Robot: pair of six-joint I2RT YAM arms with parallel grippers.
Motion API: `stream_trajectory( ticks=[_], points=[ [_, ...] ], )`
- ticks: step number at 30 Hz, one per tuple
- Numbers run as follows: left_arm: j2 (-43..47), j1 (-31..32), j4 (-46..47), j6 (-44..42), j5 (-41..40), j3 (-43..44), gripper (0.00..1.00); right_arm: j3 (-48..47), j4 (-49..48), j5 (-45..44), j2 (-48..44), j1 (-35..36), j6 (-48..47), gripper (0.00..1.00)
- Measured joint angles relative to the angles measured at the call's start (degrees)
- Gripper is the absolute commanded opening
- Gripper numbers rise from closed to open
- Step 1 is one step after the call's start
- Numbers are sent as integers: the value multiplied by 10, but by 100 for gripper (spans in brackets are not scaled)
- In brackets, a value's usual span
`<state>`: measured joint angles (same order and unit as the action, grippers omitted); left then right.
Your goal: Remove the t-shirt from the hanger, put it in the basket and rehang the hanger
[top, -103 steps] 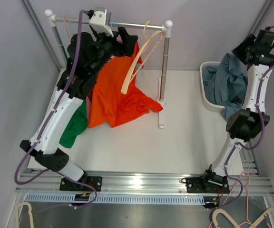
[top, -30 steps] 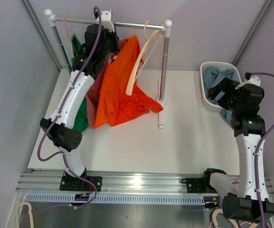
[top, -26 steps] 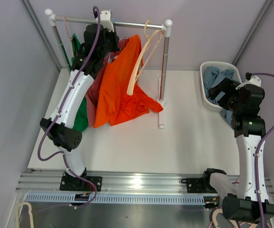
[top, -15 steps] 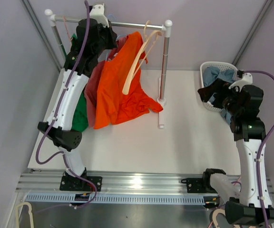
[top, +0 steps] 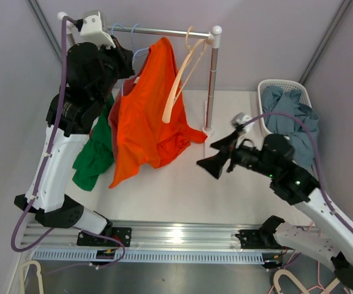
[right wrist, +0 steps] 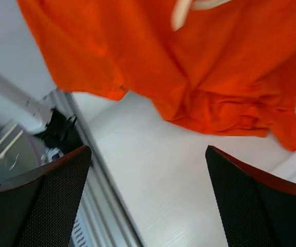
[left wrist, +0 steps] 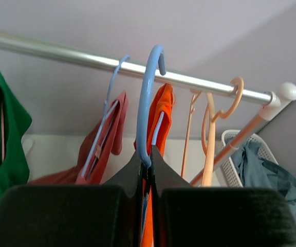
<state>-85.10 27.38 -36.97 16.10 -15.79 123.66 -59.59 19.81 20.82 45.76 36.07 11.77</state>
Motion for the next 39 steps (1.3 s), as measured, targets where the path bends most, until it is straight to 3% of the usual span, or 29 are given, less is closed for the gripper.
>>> stream_trajectory(
  ticks=[3,8,17,19,21,28,32,36,39],
  points=[
    [9,47,-29,10,-68,-16,0,30,-42,-36,47,116,-14,99],
    [23,66,-68,51,-104,-78,1,56,-136,-114,158,275,-35,99],
    [45,87,-106,111,-151,-165,1,51,-359,-199,311,356,-37,98],
    [52,87,-107,120,-151,-177,1,32,-384,-213,351,363,-43,57],
    [64,87,-102,125,-151,-197,1,12,-390,-220,384,367,-43,0],
    [55,72,-110,123,-127,-202,1,4,-354,-295,369,446,-55,0],
    [-42,44,-203,117,-89,-64,1,17,-349,-373,330,539,-48,0],
    [-159,44,-322,104,-52,116,1,56,-373,-446,325,561,-7,0],
    [-152,49,-346,102,-25,98,1,100,-353,-488,329,559,31,0]
  ],
)
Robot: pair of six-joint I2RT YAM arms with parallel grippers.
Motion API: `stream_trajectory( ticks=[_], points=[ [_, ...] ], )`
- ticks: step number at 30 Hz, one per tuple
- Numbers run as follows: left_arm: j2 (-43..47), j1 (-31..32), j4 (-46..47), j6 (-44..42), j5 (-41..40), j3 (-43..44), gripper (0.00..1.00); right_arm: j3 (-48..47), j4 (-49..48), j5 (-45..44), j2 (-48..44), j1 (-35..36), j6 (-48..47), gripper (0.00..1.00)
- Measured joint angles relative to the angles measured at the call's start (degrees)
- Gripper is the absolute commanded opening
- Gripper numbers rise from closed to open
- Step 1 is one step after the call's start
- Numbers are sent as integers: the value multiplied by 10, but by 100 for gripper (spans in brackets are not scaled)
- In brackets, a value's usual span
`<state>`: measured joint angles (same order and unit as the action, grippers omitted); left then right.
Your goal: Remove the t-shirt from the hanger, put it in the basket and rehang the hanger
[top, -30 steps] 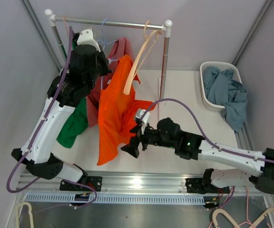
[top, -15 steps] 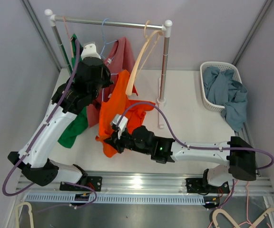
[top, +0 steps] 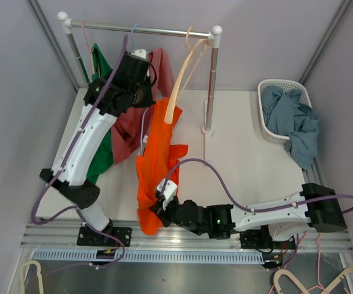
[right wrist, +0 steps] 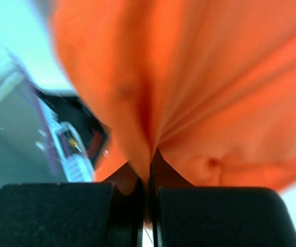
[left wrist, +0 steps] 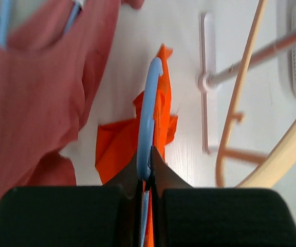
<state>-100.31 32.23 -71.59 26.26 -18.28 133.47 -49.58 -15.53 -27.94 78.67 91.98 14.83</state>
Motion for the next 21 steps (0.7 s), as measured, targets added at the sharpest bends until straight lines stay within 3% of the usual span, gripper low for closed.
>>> stream_trajectory(
  ticks=[5,11,16,21],
  points=[
    [172,17,61,-7,23,-234,1,60,84,-11,-46,-30,58,0],
    [337,14,96,-23,-3,-268,0,95,114,28,-143,-122,96,0],
    [375,-3,105,-23,-8,-283,1,67,76,76,-109,-57,79,0],
    [329,-4,117,-23,0,-321,1,4,67,123,-10,3,56,0]
  ],
)
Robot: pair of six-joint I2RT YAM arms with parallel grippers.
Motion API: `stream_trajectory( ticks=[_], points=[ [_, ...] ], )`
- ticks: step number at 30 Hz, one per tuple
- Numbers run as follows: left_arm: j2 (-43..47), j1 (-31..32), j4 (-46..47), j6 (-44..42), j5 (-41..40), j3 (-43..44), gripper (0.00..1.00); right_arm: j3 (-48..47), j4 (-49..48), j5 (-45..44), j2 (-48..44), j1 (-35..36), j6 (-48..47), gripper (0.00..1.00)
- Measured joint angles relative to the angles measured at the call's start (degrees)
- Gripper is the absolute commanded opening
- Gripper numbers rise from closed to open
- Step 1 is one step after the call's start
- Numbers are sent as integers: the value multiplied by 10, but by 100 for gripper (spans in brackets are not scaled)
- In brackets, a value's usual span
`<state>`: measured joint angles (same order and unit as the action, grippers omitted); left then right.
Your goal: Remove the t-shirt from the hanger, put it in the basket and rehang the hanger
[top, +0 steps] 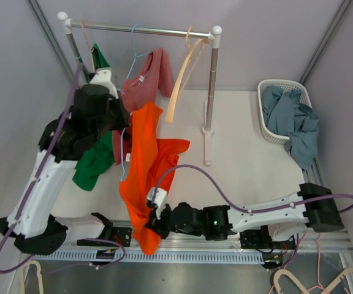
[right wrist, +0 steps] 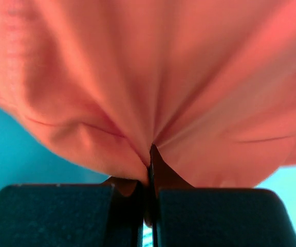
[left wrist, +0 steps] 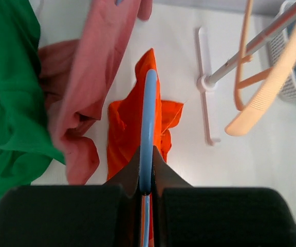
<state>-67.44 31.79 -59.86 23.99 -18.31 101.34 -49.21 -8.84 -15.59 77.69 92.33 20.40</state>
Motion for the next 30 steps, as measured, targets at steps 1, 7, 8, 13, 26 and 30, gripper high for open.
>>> stream_trajectory(
  ticks=[1,7,8,13,26,30],
  points=[
    [-16,0,0,0,3,0,1,-14,-2,8,21,5,-4,0],
    [-124,-1,-70,-1,21,80,0,-90,-24,5,132,24,-11,0],
    [-137,-1,-83,-1,25,103,1,-88,-28,-7,136,24,-9,0],
    [-133,-10,-58,-12,25,151,1,-8,-26,13,96,18,8,0],
    [-68,-21,-40,-27,97,101,1,14,73,-36,69,-23,67,0],
    [78,-19,-17,-43,97,-28,1,27,170,-75,19,-138,113,0]
  ],
)
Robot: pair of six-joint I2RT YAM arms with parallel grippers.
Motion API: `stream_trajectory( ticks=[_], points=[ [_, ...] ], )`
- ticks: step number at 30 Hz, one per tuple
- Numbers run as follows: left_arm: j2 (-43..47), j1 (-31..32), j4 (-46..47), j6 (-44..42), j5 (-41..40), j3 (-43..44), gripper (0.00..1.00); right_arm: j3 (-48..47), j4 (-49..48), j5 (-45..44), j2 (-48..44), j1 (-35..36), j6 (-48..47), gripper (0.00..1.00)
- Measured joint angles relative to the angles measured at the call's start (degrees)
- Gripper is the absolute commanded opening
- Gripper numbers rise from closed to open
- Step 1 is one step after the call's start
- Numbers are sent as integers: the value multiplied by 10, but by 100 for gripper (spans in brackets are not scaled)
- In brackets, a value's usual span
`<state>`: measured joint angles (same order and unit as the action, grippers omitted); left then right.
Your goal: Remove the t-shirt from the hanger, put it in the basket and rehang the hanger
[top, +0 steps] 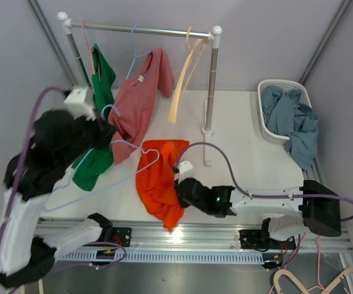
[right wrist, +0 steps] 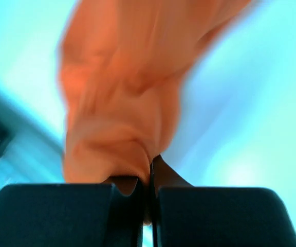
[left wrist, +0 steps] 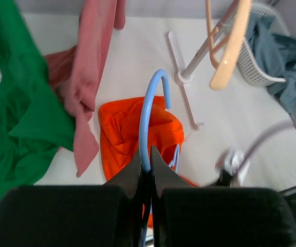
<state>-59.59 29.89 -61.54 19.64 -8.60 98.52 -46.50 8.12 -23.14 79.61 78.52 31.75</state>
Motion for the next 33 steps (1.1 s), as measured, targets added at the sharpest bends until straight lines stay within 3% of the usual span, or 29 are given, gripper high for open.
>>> stream_trajectory(
  ticks=[3,7,8,10,11,17,21,23,24,25,26,30,33],
  points=[
    [139,0,17,-16,-9,-66,1,0,28,0,-8,-94,3,0],
    [264,1,37,-32,-35,-56,1,-42,54,21,44,-160,-18,2],
    [280,1,42,-35,-44,-50,1,-68,59,29,72,-168,-24,20],
    [298,1,55,-43,-59,-50,1,-139,64,50,142,-178,-37,81],
    [301,1,58,-46,-65,-54,1,-170,59,63,176,-181,-44,99],
    [274,1,57,-64,-84,-77,1,-320,40,160,344,-180,-66,99],
    [223,1,70,-73,-93,-71,1,-421,71,144,433,-161,-77,100],
    [184,1,75,-71,-92,-56,1,-442,78,120,453,-146,-79,97],
    [160,1,82,-67,-89,-49,1,-439,78,112,453,-140,-79,91],
    [139,1,88,-65,-85,-42,1,-423,65,101,445,-134,-78,70],
    [120,1,95,-61,-80,-38,1,-389,45,97,431,-131,-74,1],
    [41,1,101,-60,-77,-4,1,-189,18,107,288,-122,-13,0],
    [-23,-7,109,-61,-71,51,1,-85,120,104,160,-113,23,0]
  ],
)
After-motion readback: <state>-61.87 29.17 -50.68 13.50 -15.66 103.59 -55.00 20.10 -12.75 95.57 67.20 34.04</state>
